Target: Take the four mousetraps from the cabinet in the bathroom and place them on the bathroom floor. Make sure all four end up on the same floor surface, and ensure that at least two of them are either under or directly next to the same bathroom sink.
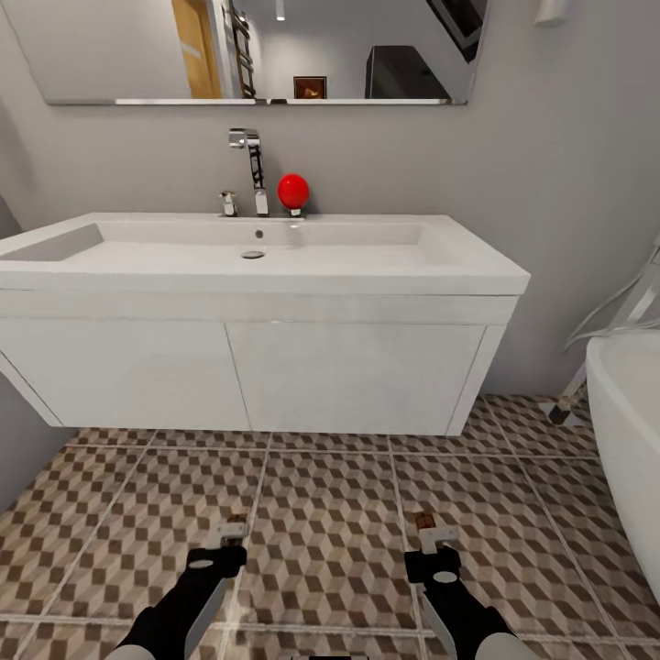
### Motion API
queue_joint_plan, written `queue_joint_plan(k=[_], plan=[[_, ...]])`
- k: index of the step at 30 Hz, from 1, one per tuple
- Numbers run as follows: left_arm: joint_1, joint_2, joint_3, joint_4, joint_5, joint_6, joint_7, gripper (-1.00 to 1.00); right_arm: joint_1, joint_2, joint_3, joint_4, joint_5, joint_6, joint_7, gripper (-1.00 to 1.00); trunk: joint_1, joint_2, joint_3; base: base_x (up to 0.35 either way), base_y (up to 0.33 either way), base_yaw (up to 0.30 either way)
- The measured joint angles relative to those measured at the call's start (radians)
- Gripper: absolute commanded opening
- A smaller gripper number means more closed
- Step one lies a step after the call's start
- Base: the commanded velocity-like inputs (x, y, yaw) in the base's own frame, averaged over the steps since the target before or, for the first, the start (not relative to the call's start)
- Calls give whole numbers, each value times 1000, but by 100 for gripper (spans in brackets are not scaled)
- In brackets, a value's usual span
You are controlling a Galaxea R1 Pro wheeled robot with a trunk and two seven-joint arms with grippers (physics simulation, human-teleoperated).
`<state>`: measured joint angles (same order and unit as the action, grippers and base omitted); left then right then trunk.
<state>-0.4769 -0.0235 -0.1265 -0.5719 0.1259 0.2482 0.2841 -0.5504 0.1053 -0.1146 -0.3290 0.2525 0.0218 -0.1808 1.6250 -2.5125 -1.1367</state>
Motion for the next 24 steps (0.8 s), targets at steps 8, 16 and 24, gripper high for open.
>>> queue_joint_plan(k=[8, 16, 24], plan=[[2, -10, 0, -14, -2, 2, 1, -100, 0, 0, 0, 0, -2, 2, 0, -100, 0, 0, 0, 0, 0, 0], [2, -51, 1, -17, -3, 9, 20, -100, 0, 1, 0, 0, -2, 2, 0, -100, 0, 0, 0, 0, 0, 0], [2, -57, 0, -21, 0, 11, 82, -100, 0, 0, 0, 0, -3, 2, 0, -100, 4, -2, -31, 0, 0, 0]])
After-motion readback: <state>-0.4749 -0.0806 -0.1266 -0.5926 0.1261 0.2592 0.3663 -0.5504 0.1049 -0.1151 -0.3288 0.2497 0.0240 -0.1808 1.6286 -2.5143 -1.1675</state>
